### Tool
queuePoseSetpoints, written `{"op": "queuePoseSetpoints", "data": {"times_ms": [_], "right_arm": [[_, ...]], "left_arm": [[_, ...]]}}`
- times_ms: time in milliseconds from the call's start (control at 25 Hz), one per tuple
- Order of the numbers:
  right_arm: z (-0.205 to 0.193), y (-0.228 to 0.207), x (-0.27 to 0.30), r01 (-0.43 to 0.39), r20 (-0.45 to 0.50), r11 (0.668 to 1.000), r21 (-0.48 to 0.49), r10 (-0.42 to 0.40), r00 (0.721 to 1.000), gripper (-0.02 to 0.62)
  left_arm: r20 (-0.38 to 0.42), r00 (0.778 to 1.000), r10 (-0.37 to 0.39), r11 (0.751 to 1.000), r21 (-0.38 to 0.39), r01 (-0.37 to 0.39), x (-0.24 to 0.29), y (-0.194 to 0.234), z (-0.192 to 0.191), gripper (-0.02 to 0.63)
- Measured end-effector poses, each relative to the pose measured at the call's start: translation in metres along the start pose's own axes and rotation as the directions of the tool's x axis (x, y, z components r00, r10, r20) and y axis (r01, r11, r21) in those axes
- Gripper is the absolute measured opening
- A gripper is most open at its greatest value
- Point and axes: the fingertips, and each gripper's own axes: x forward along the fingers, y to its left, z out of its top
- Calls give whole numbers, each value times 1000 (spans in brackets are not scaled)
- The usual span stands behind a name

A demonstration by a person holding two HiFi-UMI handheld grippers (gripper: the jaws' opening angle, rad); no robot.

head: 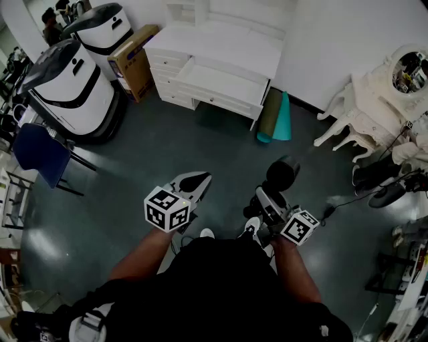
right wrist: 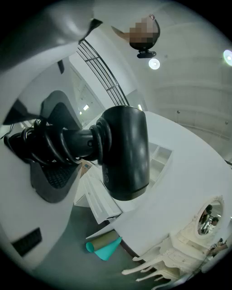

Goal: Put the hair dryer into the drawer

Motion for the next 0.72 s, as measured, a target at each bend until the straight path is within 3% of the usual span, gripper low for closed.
{"op": "queuePoseSetpoints", "data": {"times_ms": [720], "right_arm": [[-2, 4, -6, -19, 2, 999, 30, 19, 1000, 236]], "left_arm": [[3, 1000, -2, 1000, 8, 2, -3, -6, -1, 11]]}}
